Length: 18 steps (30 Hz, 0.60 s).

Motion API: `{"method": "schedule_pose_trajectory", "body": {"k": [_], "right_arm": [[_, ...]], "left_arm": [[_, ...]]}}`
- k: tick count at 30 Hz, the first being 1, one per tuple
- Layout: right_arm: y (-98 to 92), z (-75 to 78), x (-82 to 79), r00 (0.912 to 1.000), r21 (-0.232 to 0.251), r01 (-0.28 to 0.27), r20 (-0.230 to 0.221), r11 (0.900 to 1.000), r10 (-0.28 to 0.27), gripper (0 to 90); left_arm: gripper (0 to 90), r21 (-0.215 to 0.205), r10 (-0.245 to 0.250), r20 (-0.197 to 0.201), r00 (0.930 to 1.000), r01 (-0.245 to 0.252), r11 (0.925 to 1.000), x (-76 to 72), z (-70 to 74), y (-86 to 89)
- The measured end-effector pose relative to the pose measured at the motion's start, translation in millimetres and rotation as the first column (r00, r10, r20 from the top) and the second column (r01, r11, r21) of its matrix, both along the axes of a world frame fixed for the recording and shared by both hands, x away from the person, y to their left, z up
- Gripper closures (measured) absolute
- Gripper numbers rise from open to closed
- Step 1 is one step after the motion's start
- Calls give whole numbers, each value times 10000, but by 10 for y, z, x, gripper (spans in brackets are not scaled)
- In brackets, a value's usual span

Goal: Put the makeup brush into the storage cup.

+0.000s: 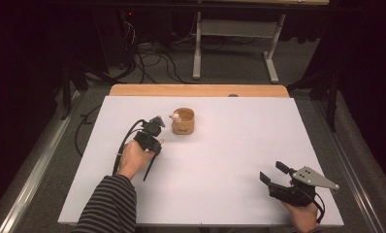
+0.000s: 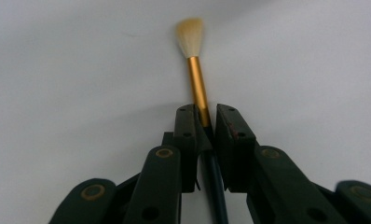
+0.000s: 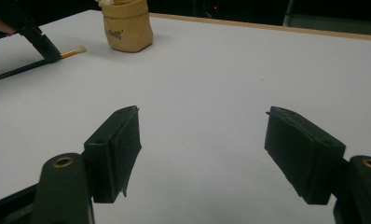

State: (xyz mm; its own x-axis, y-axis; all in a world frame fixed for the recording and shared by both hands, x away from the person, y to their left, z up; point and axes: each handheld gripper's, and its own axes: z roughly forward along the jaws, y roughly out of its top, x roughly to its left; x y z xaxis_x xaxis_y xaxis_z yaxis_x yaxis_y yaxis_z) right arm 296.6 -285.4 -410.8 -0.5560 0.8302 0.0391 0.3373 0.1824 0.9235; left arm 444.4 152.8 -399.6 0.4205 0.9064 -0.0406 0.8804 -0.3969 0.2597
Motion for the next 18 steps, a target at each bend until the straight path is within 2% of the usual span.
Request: {"method": "schedule_pose_trajectory", "body": {"k": [18], "right_arm": [[3, -1, -1, 10000, -28, 1, -18, 10000, -1, 286]], "left_arm": [[830, -89, -243, -64, 9997, 242, 9997, 4, -1, 31]]}}
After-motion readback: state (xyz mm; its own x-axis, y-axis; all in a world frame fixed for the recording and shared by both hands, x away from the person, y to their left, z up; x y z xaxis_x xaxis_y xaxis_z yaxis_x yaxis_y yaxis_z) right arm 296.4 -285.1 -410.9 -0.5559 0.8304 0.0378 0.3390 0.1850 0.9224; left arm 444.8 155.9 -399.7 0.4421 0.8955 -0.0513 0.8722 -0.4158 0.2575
